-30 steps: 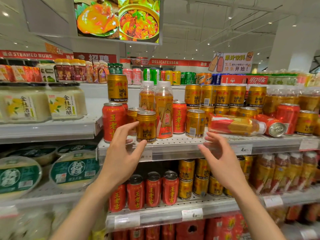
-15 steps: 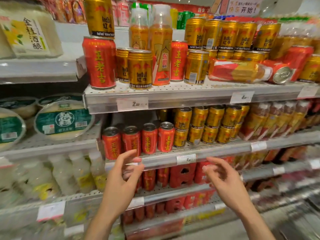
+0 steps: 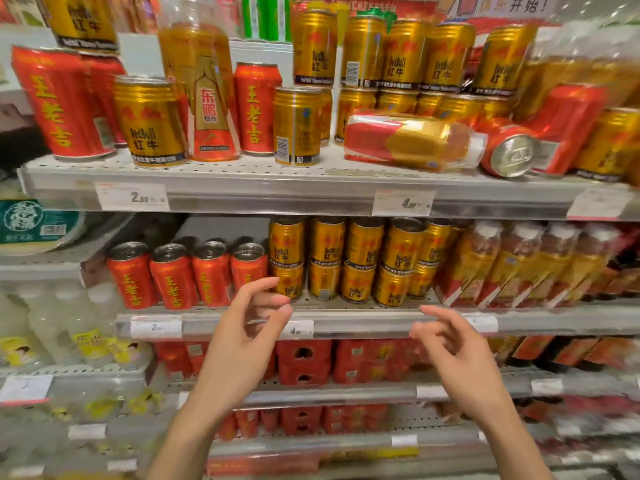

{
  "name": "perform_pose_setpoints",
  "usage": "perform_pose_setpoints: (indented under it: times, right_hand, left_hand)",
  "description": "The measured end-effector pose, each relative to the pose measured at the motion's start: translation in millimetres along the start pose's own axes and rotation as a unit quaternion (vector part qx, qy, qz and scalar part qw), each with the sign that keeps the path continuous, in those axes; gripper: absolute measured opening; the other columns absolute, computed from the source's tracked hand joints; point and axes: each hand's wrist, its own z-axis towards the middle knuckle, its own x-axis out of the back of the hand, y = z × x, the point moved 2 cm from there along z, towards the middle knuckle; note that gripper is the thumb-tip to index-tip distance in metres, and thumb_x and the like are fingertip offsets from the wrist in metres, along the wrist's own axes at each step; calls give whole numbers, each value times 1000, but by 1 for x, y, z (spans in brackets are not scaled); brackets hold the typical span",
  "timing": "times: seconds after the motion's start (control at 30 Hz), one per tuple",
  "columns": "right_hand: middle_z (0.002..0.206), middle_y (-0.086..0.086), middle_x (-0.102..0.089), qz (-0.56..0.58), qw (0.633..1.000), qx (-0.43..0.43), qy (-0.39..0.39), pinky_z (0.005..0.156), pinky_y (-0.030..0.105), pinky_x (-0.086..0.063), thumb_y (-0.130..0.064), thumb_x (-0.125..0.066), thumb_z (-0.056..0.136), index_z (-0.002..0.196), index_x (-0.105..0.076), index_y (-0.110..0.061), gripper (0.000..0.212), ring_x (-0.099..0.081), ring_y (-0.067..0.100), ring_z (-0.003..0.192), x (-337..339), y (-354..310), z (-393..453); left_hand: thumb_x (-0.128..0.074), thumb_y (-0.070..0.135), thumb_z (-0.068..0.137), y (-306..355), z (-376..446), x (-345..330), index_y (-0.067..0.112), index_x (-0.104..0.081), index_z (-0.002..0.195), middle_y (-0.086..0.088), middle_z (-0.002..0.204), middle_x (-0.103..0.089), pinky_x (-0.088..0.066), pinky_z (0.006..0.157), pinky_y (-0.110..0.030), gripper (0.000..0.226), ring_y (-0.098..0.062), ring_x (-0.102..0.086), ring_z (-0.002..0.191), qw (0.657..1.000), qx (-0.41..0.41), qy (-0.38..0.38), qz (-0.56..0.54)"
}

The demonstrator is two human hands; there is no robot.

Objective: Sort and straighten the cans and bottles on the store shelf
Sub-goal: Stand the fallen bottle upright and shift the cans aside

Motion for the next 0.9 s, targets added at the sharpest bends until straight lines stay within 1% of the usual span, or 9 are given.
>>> perform_pose_setpoints:
  times: [0.13,0.2,0.37,0.47,0.53,0.67,0.77,0.83,0.9]
  right_hand:
    - [92,16,-68,3,1000,-4,-15,80,34,-56,-27,-67,96,119,-62,-29,24,-66,24,87,33,9,16]
    - [91,14,-69,-5,1000,-5,-18,76,31,-55,-30,-66,96,120,-61,-31,24,-66,21,84,42,11,23]
    - [91,10,-71,-1,1000,12,-11,67,17,-52,-33,-64,96,118,-61,-34,22,-66,16,79,49,-1,34]
    - [90,5,-71,0,999,37,-5,75,25,-56,-33,-65,95,117,-63,-33,22,-66,16,82,50,-20,37]
    - [89,-2,-72,-13,997,70,10,78,32,-59,-33,-66,94,116,-64,-33,22,-67,15,82,54,-39,43]
    - [89,-13,-71,-60,985,157,49,70,32,-60,-34,-67,93,114,-65,-38,21,-68,9,82,64,-88,53]
    - [87,-14,-70,-124,960,247,54,74,20,-54,-33,-67,94,116,-64,-36,23,-66,3,84,66,-131,64]
    - [90,-16,-68,-168,938,300,52,75,19,-55,-34,-66,94,119,-63,-34,25,-65,1,85,64,-158,76]
    - [95,-17,-66,-226,905,354,63,78,23,-56,-33,-66,94,123,-62,-28,30,-63,2,86,62,-181,91]
  left_hand:
    - [-66,29,93,7,-3,-35,41,-57,124,14,107,-70,-53,92,-32,34,-5,-67,102,1000,16,3,14]
    - [-66,30,94,12,-2,-45,41,-57,124,16,107,-70,-53,91,-33,34,-5,-67,102,1000,22,3,19]
    - [-65,27,94,26,12,-53,40,-58,122,18,105,-70,-51,86,-23,32,-2,-67,101,1000,2,4,6]
    - [-66,25,92,38,26,-52,37,-59,121,14,104,-70,-53,84,-21,32,-5,-67,100,999,-35,11,-3]
    - [-67,23,92,50,35,-51,37,-60,121,16,103,-70,-52,79,-14,33,-6,-67,98,998,-67,21,2]
    - [-68,23,92,81,57,-44,36,-60,123,19,104,-69,-47,79,-7,34,-3,-66,99,988,-140,26,62]
    - [-67,30,92,112,81,-36,35,-57,129,24,116,-63,-44,88,-8,38,4,-60,108,958,-230,33,166]
    - [-64,32,94,133,100,-29,27,-57,131,16,119,-60,-45,95,-18,38,-2,-56,113,925,-295,44,237]
    - [-64,32,94,151,122,-21,19,-59,130,5,123,-58,-44,100,-28,39,-13,-52,118,879,-352,69,313]
